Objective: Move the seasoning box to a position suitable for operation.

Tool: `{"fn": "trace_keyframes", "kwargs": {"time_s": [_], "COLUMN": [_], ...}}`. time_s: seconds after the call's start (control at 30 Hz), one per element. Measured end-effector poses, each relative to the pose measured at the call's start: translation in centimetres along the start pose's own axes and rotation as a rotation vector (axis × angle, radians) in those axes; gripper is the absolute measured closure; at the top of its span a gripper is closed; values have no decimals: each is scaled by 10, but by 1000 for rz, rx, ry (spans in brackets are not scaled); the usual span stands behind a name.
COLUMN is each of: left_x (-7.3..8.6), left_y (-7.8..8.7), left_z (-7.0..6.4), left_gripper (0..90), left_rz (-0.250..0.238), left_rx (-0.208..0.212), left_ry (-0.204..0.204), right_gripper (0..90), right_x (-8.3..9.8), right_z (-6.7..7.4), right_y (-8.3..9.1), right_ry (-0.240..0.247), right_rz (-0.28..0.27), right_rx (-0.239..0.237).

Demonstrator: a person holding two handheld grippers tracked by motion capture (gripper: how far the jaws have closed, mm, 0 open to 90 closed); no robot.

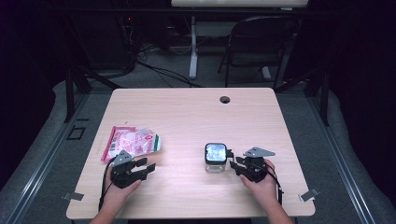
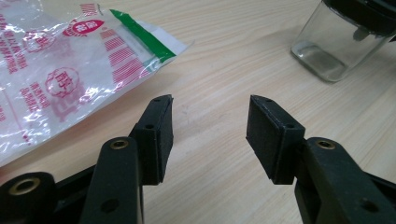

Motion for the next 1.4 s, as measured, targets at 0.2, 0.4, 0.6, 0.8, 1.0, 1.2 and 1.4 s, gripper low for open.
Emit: {"fn": "trace_keyframes", "kwargs": {"time_s": [0.2,0.4,0.6,0.8,1.0,1.2,1.4], "left_x": [1,3,2,1,1,2,1], "left_y": [4,2,0,-2,-2,-4,-3], "left_z": [4,3,2,1,2,1,0], "left_gripper": [541,543,544,545,544,544,545], "left_rz": [-4,10,11,9,14,22,21], "left_rx": [-29,-19,-18,-16,-16,-18,-23], "left_ry": [0,5,-5,-1,0,-13,-30], "right_gripper": [655,653,729,732,732,731,731], "right_x": [-5,-5,-7,-6,-4,-2,-2], "right_z": [1,1,3,7,15,26,46], "right_y": [-12,-16,-9,-8,-7,-7,-11], "right_ry": [6,21,31,50,78,105,148], "right_rz": [-3,-10,-40,-31,-19,-10,1], "right_rx": [23,46,43,33,12,-13,-57]}}
Point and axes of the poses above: each handheld gripper's, and its own axes: y roughly backward along the jaws, x roughly out of its underside, z roughly to its left, the point moved 9 cm from there along -y, roughly forward along the jaws, and after that the axes turned 2 degrees about -x, right-handed, at the moved point
